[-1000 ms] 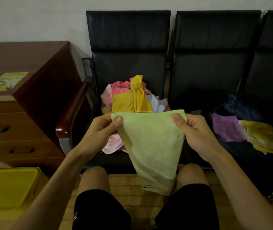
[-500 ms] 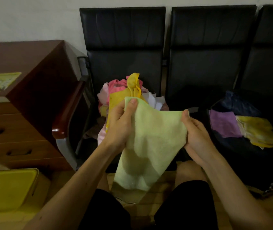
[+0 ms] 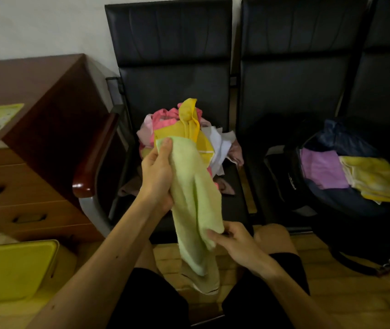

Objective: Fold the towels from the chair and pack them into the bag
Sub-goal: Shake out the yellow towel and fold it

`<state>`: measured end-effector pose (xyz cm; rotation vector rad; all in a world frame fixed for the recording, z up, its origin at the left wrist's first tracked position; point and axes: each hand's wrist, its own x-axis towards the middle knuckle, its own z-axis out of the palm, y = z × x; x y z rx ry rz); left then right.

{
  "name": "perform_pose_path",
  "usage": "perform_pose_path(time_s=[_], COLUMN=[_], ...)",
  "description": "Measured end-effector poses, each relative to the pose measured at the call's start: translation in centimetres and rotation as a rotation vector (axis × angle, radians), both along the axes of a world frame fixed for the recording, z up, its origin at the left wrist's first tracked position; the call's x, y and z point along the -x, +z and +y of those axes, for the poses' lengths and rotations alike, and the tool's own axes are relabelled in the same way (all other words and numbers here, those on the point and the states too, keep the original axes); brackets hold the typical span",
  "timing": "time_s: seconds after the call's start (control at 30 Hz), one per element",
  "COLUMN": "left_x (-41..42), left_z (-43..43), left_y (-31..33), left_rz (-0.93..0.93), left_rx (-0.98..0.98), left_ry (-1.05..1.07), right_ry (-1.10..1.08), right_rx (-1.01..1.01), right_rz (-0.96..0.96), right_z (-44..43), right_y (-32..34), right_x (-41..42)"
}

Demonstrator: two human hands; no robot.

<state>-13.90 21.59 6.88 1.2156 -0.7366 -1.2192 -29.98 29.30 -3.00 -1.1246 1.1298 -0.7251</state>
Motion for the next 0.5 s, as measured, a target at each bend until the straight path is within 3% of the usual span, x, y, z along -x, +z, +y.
perform_pose_path(time_s=[0.23, 0.4, 0.5], left_x=[-2.7, -4.2, -4.2], left_z=[-1.5, -2.5, -1.8], left_y=[-2.1, -3.5, -4.5], left_rz=[-0.034, 0.085, 0.251], left_rx=[-0.121, -0.246, -0.234], left_ry=[0.119, 0.148, -0.027], right_ry=[-0.142, -0.034, -0.068], right_rx=[-0.322, -0.228, -0.173], right_rz=[-0.408, -0.648, -0.732], right_z=[-1.1, -1.9, -2.5], right_y=[1.9, 6.0, 7.7], right_x=[1.5, 2.2, 2.3])
